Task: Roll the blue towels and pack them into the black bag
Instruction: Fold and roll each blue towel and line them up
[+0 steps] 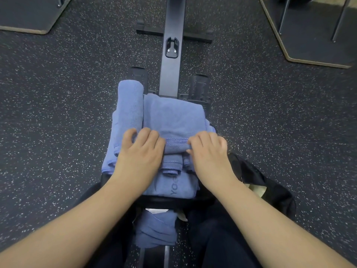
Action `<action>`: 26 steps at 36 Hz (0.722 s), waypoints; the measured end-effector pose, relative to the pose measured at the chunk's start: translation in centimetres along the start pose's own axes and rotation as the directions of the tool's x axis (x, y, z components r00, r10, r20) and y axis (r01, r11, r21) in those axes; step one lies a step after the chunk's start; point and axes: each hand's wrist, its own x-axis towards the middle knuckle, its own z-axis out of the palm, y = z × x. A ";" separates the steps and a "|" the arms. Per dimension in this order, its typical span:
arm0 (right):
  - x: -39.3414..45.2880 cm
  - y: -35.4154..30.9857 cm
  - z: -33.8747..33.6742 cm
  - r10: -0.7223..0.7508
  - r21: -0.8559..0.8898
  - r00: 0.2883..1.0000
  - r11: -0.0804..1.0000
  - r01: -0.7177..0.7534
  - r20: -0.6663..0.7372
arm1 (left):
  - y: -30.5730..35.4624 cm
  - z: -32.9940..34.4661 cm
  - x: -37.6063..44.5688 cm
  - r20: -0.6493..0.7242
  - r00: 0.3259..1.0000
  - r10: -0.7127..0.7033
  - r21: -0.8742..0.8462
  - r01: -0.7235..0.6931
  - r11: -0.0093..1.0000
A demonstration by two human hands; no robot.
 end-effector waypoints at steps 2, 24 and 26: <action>0.1 -0.1 0.0 0.007 0.006 1.000 1.000 -0.007 -0.010 | 0.0 -0.1 0.2 -0.008 1.000 -0.010 0.033 0.010 0.999; 2.0 0.9 0.8 0.087 0.137 0.996 0.987 -0.082 -0.028 | 0.2 0.1 1.2 0.048 0.988 -0.147 0.015 0.146 0.989; 2.1 0.7 1.0 0.099 0.138 0.994 0.986 -0.094 -0.034 | 0.0 0.3 1.4 0.046 0.988 -0.150 0.006 0.150 0.989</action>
